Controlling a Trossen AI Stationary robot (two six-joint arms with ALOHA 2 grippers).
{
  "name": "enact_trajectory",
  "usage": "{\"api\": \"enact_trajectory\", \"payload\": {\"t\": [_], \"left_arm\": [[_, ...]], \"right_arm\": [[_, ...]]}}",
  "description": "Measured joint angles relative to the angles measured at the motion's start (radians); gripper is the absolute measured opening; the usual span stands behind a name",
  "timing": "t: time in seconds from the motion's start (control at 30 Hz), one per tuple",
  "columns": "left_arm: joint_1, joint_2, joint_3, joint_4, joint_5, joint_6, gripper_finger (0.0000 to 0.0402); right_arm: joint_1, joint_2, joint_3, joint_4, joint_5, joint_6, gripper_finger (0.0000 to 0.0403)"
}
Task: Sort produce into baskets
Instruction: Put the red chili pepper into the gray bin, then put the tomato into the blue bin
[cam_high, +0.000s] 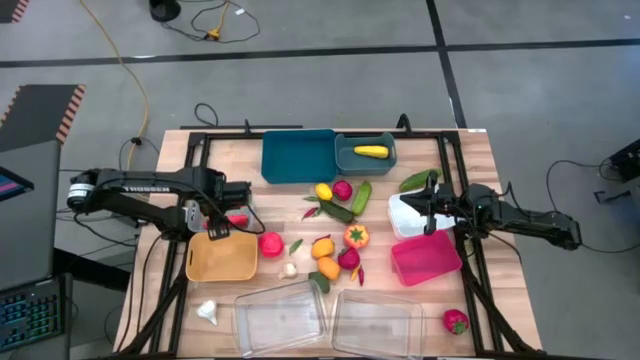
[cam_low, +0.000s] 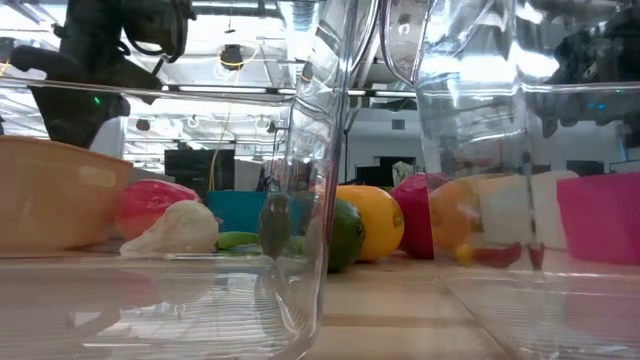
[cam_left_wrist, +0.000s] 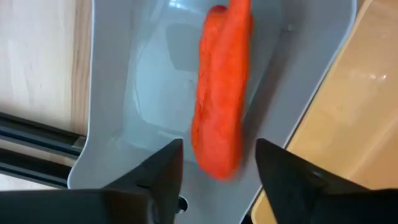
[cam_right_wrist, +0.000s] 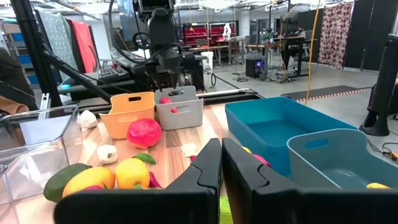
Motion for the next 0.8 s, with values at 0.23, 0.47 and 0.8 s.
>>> {"api": "enact_trajectory", "payload": {"t": [0.23,0.47,0.8], "left_arm": [[0.037,0.0,0.001,0.052,0.079,0.012,0.0282],[0.094,0.0,0.039,0.088,0.248,0.046,0.0325],[0.101,0.0,0.125,0.215,0.263,0.006,0.0328]], "right_arm": [[0.0,0.0,0.0,0.0,0.0,0.0,0.0044],[0.0,0.0,0.0,0.0,0.0,0.0,0.0044],[0.0,0.0,0.0,0.0,0.0,0.0,0.0044]]}}
